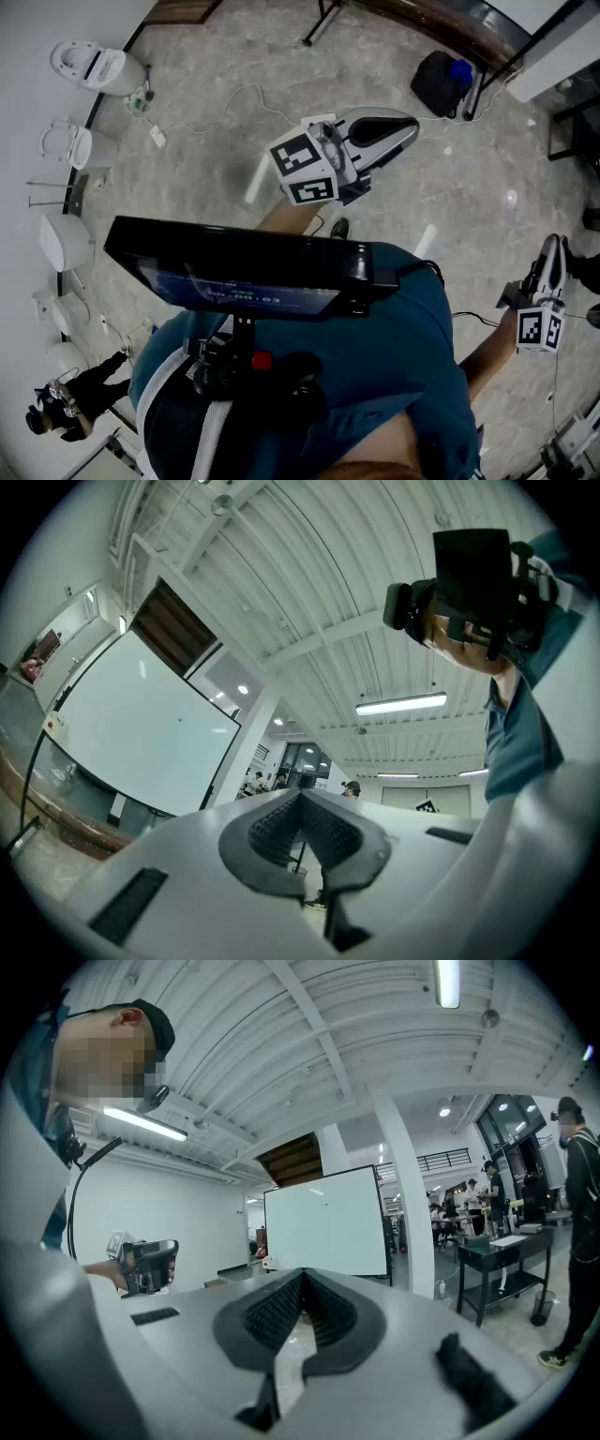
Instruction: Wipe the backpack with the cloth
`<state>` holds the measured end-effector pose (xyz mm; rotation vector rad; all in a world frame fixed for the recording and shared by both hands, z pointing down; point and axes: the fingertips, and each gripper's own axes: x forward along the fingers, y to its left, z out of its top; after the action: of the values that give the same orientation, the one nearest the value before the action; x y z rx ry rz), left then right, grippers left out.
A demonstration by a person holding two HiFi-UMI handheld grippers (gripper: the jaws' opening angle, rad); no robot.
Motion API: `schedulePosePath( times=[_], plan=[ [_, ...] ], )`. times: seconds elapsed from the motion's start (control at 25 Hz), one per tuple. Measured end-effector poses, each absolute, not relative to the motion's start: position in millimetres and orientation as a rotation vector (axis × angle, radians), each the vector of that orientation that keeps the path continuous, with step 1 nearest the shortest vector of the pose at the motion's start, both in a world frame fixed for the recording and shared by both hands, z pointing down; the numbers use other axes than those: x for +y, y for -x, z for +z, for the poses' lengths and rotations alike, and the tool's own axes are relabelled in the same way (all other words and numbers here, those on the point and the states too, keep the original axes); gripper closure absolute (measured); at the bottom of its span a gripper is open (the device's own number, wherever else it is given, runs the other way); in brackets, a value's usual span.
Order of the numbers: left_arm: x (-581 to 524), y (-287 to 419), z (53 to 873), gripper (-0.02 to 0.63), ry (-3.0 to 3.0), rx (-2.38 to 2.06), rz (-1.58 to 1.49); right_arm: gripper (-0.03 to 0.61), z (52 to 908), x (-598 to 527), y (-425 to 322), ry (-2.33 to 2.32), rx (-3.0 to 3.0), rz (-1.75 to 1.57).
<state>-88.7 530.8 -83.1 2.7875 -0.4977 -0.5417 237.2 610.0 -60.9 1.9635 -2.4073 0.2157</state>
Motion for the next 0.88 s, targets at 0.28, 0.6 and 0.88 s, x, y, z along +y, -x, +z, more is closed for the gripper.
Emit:
schedulePosePath(
  times=[0.28,0.6,0.88],
  plan=[
    [505.4,136.5,-63.3,0.621,-2.735,-0.623,-0.513,0.584,-57.9,551.6,-171.2,-1.794,-2.554,0.11],
    [481.4,139.2,-39.6,0.621,-2.731,-0.544,-0.558,0.584,-42.9,529.6,-144.3,-1.764,-2.596,0.032],
    [436.1,123.2,-32.1,0.621,-2.689,-0.507,-0.527,0.584,-21.6,479.3,-148.7,-1.807,-2.532,0.115]
  ],
)
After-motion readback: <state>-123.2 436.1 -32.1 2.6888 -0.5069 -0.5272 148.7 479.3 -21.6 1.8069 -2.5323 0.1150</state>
